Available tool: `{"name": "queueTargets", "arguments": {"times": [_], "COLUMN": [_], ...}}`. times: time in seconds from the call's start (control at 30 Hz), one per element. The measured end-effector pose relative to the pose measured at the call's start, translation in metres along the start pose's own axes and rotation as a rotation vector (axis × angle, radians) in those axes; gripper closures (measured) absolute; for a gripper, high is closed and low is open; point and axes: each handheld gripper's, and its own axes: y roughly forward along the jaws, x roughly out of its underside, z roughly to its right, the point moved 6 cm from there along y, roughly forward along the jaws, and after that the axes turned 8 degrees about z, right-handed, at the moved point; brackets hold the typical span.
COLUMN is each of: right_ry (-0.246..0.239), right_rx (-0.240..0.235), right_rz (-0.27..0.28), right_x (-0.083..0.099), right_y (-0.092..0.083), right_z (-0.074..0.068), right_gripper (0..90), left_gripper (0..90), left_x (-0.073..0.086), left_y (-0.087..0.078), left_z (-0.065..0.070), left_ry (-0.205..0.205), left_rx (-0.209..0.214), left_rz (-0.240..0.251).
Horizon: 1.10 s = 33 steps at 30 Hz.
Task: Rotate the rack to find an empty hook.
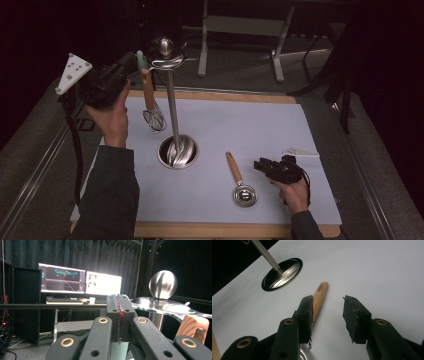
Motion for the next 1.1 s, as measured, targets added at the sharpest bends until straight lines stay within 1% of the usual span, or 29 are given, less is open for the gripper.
{"name": "queueTargets", "arguments": {"times": [0.13,0.33,0.6,0.67,0.73,0.83,0.97,1.1], "right_ry": [-0.008,-0.008,-0.005,-0.008,-0.009,-0.006,-0.003,-0.012], "right_rx": [0.008,0.008,0.009,0.007,0.009,0.014,0.015,0.020], "right_rz": [-0.005,-0.008,-0.012,-0.010,-0.008,-0.006,-0.010,-0.015], "right_x": [0.001,0.001,0.002,0.002,0.001,0.001,0.002,0.002], "right_y": [0.000,0.001,0.001,0.000,-0.001,-0.002,-0.002,-0.002], "right_z": [0.001,0.000,0.001,0.001,0.002,0.003,0.004,0.004], "right_gripper": [59.8,59.8,59.9,59.9,59.9,59.9,59.8,59.8], "left_gripper": [89.5,89.5,89.1,88.9,88.7,88.6,88.1,88.0], "left_x": [0.001,0.001,0.001,0.003,0.004,0.004,0.006,0.009], "left_y": [0.003,0.008,0.011,0.010,0.008,0.005,0.000,-0.005], "left_z": [-0.002,-0.004,-0.007,-0.008,-0.009,-0.011,-0.016,-0.019], "left_ry": [-0.009,0.011,-0.001,0.010,0.013,0.009,0.013,0.010], "left_rx": [0.001,-0.006,-0.015,-0.018,-0.018,-0.023,-0.031,-0.037], "left_rz": [-0.007,-0.029,-0.031,-0.041,-0.047,-0.046,-0.055,-0.070]}}
